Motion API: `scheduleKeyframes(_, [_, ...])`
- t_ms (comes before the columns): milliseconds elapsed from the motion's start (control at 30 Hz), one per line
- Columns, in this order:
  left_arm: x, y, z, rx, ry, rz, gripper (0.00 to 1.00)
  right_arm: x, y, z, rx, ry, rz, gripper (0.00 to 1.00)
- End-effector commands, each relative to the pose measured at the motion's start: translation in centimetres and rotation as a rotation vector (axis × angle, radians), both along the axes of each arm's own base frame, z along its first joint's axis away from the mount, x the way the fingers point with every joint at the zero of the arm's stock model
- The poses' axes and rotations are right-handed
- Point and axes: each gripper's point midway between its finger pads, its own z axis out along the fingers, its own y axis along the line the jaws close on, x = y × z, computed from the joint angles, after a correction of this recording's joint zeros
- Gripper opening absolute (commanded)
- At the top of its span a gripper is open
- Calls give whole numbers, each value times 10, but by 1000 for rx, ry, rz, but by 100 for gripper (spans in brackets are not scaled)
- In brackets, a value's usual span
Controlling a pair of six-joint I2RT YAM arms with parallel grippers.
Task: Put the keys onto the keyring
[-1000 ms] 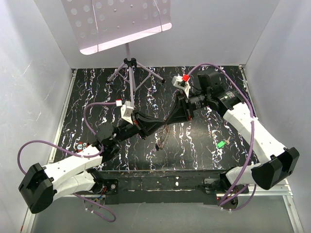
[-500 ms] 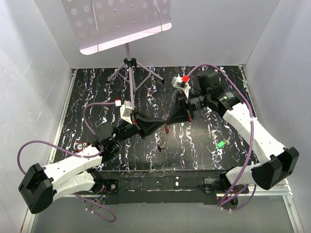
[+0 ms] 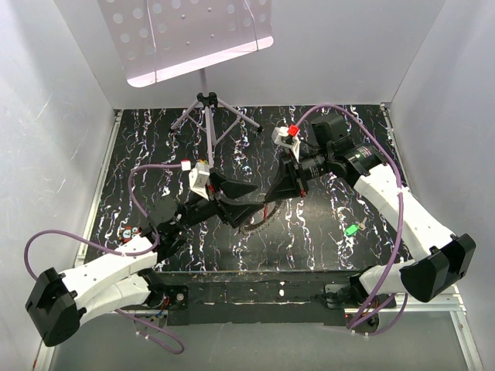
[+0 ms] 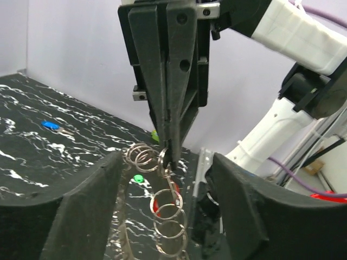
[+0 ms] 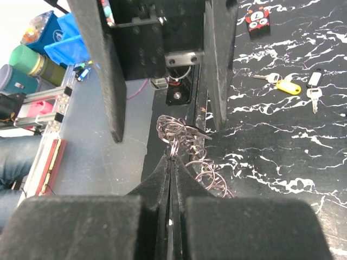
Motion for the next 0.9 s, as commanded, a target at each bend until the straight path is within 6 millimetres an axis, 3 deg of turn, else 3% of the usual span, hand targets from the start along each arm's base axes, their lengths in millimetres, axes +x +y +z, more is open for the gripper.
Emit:
scheduleKeyframes(0, [-6,12,18,37,-49,32,75,-3,-3,4,2,-69,16,1])
scheduleKeyframes(133, [-9,21,9,200,-93,57,96,-7,-10,-3,-28,-110,21,1])
scheduleKeyframes(167, [-10,24,13,238,-118,60,98,-9,-13,-5,-40,-115,25,1])
scheduleKeyframes(300, [-16,26,-1,459,-217,2,98,-13,-22,-10,-101,-181,57,1])
scheduleKeyframes(500, [-16,15,-13,631,-324,-120,88,-25,-35,-22,-244,-246,143,1])
scheduleKeyframes(700, [-10,-4,-10,599,-372,-168,72,-27,-42,-32,-317,-259,167,1])
scheduleKeyframes(867, [-10,-18,-14,565,-312,-223,58,-28,-42,-36,-334,-251,176,1])
